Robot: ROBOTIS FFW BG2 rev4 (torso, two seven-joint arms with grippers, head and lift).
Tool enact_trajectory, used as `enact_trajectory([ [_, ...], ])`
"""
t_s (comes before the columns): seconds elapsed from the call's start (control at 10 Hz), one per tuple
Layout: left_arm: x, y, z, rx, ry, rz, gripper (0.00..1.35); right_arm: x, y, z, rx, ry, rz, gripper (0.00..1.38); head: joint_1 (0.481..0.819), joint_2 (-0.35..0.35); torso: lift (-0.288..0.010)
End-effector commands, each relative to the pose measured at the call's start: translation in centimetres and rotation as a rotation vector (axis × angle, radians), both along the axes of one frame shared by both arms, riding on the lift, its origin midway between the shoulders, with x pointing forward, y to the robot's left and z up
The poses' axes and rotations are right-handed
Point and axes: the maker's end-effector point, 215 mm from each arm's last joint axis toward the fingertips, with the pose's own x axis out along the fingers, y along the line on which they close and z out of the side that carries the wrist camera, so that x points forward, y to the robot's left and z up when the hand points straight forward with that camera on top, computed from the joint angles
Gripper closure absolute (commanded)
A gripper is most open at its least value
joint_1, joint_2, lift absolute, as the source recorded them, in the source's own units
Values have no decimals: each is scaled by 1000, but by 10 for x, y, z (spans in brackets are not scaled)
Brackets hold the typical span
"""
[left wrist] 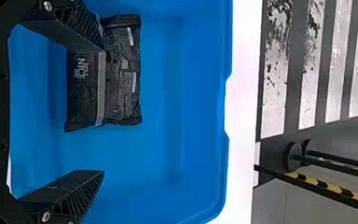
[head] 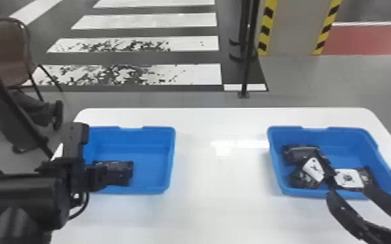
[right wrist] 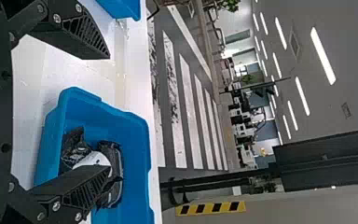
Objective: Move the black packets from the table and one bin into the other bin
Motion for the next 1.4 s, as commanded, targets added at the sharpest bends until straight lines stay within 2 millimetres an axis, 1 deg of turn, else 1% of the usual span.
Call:
enact_trajectory([
  [0.0, -2, -9, -7, 22, 29, -9, 93, 0, 0, 0, 2, 0, 1, 194, 695, 65, -110],
  [0.4, -9, -11, -22, 92, 91, 14, 93, 0, 1, 0, 3, -1, 7, 194, 695, 54, -110],
  [0.6, -4, -11, -25, 121, 92, 19, 93, 1, 0, 0, 5, -4, 6, 194, 695, 53, -110],
  [0.8, 6, -6, -25, 137, 78, 28, 93, 1, 1, 1, 5, -7, 7, 194, 695, 54, -110],
  [0.9, 8, -1, -25, 150, 76, 37, 93, 1, 1, 0, 5, -5, 8, 194, 695, 55, -110],
  [1.3, 17, 9, -20, 175, 37, 64, 93, 1, 1, -3, 11, -1, 10, 194, 695, 71, -110],
])
